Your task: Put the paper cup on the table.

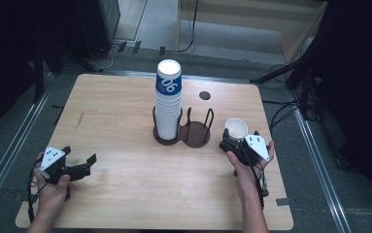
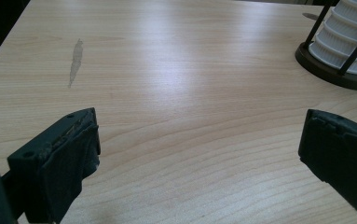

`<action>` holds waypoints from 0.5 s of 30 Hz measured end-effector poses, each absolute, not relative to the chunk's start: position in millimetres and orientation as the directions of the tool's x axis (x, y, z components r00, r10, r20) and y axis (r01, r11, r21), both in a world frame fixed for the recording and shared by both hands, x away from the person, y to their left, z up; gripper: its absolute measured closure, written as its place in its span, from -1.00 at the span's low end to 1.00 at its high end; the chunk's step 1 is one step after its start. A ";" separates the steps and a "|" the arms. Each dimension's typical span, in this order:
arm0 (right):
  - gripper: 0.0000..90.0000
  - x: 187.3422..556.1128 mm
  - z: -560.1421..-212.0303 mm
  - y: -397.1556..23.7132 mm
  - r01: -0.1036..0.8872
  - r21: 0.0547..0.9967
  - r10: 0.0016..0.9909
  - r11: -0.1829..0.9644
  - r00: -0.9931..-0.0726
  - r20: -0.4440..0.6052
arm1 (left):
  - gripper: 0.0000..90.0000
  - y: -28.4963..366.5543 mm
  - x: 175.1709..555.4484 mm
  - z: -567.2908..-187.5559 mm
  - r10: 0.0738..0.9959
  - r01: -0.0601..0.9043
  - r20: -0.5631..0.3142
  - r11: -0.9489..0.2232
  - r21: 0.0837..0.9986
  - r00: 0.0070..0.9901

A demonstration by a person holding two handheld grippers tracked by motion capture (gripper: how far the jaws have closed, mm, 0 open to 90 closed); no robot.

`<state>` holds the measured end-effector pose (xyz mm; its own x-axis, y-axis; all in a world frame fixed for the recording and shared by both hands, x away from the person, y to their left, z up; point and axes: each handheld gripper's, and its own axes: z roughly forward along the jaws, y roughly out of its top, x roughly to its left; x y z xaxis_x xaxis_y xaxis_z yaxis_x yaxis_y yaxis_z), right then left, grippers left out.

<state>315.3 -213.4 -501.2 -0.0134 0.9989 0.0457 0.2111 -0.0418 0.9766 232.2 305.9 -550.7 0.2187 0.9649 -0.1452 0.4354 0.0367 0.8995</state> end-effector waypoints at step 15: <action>-1.00 276.8 -503.5 -233.9 0.193 0.980 0.997 -0.052 -0.050 0.063 | -1.00 305.8 232.3 -550.7 0.966 0.437 -0.146 0.039 0.899 0.213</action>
